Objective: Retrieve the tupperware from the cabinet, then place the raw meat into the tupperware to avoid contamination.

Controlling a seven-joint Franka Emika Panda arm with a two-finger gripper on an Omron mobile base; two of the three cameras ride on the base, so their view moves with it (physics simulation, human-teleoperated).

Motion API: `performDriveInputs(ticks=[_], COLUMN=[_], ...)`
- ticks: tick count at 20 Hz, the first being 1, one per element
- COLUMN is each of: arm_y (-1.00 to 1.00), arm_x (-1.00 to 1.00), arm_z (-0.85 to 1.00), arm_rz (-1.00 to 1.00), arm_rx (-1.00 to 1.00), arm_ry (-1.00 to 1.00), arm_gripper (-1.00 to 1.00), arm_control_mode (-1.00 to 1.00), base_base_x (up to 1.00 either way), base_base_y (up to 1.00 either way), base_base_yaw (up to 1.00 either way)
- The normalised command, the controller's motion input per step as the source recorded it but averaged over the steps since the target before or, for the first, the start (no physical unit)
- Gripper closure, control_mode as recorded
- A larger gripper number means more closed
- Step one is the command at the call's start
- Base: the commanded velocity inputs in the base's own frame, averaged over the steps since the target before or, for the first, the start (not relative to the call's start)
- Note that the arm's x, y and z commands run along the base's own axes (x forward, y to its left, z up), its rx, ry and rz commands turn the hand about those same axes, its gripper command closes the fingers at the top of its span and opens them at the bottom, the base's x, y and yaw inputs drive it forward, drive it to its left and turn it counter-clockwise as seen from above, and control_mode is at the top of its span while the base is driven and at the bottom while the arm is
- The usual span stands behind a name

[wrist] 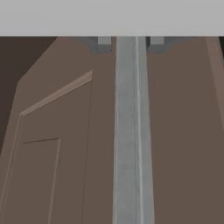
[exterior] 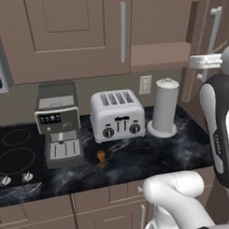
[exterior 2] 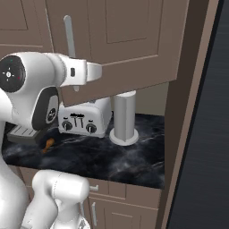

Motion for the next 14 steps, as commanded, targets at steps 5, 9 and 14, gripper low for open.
performDriveInputs(ticks=[5,9,14], arm_y=[-0.22,0.00,-0.18], arm_x=[-0.14,0.00,-0.08], arm_z=[-0.02,0.00,0.00], arm_rz=[0.00,0.00,0.00], arm_rx=[0.00,0.00,0.00], arm_ry=[0.00,0.00,0.00], arm_gripper=[-1.00,-1.00,-1.00], arm_control_mode=[-1.00,-1.00,-1.00], base_base_x=[0.00,0.00,0.00], base_base_y=[0.00,0.00,0.00], base_base_yaw=[0.00,0.00,0.00])
